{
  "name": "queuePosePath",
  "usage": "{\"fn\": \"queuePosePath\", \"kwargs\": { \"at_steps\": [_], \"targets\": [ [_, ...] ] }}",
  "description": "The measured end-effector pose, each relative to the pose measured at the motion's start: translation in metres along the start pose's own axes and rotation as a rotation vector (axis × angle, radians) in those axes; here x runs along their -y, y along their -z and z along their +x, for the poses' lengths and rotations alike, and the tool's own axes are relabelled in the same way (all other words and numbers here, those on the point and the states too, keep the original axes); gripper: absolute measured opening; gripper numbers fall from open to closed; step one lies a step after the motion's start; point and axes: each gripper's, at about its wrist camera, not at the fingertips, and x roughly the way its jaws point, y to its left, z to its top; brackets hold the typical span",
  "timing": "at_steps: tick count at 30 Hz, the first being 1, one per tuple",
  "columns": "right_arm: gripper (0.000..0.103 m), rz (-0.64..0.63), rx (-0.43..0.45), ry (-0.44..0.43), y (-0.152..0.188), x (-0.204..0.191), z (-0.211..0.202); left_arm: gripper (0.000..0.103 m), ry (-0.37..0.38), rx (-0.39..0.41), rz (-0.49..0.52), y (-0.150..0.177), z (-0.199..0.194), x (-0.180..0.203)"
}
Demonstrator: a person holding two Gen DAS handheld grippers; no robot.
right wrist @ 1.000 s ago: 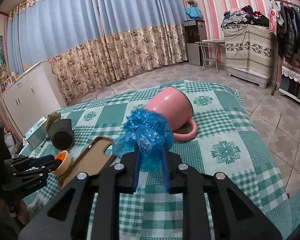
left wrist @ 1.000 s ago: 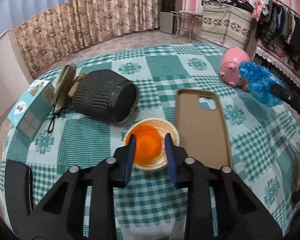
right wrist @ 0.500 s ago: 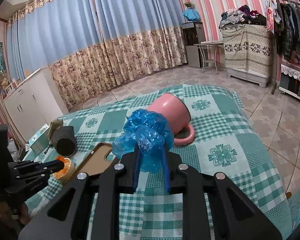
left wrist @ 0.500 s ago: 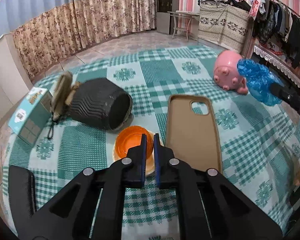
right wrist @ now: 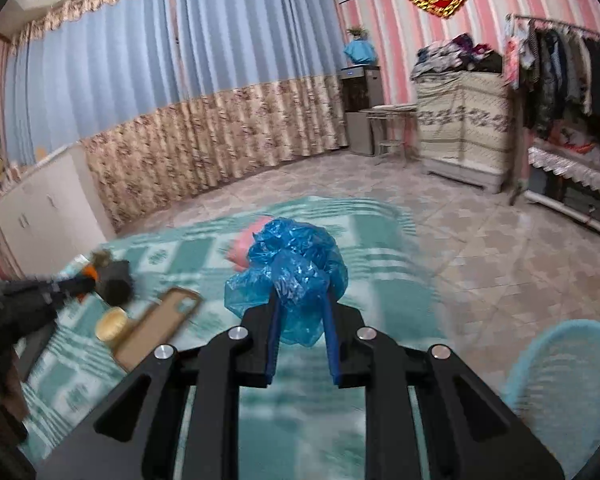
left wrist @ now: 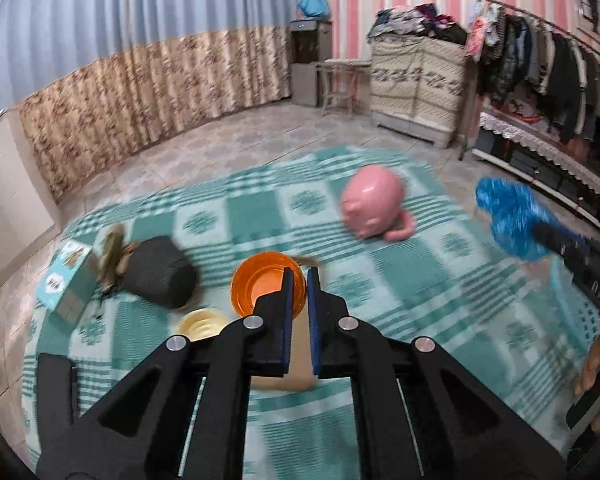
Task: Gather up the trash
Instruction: 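Carry the blue bag and orange cup over the blue basket and open both tools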
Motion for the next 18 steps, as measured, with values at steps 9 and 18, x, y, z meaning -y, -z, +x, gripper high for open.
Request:
{"fn": "queuePosePath", "kwargs": {
  "at_steps": [9, 18],
  "targets": [
    [0.020, 0.005, 0.016, 0.225, 0.031, 0.085, -0.091, 0.005, 0.186, 0.044, 0.081, 0.003, -0.005, 0.121],
    [0.020, 0.069, 0.096, 0.473, 0.056, 0.143, -0.162, 0.005, 0.343, 0.062, 0.203, 0.022, -0.010, 0.213]
  ]
}}
